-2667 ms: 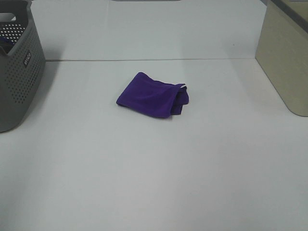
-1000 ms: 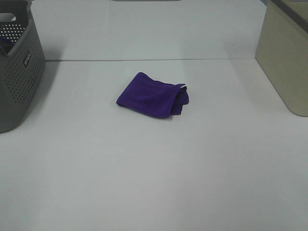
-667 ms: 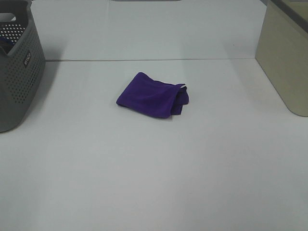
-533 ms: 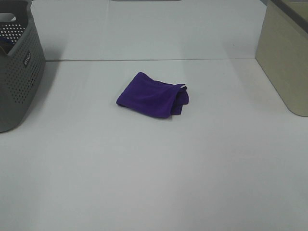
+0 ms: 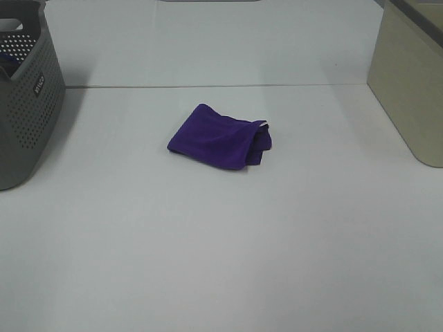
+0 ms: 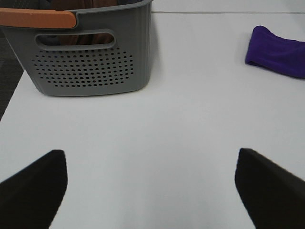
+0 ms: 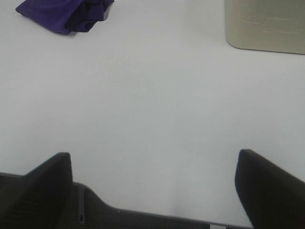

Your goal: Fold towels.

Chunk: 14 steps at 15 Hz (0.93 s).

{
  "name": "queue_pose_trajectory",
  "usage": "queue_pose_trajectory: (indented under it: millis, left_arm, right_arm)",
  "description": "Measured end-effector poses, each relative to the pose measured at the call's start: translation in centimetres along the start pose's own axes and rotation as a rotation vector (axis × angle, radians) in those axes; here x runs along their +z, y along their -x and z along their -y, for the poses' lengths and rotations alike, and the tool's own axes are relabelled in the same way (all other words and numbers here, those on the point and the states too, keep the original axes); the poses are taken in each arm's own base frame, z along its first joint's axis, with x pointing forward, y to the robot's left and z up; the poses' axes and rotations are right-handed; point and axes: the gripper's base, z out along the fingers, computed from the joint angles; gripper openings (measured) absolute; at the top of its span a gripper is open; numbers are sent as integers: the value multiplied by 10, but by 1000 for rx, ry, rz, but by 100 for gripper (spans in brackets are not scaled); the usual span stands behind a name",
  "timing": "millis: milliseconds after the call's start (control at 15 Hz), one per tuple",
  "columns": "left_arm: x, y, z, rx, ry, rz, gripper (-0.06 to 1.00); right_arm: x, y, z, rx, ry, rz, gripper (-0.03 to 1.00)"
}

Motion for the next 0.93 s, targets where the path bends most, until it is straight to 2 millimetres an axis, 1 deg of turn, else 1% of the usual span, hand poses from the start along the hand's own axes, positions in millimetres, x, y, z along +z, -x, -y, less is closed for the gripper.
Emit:
queue_pose_trajectory:
  millis: [933]
  left_arm:
    - [0, 0, 0, -3, 6, 0, 88]
  right_arm:
    - [0, 0, 0, 0, 0, -1, 90]
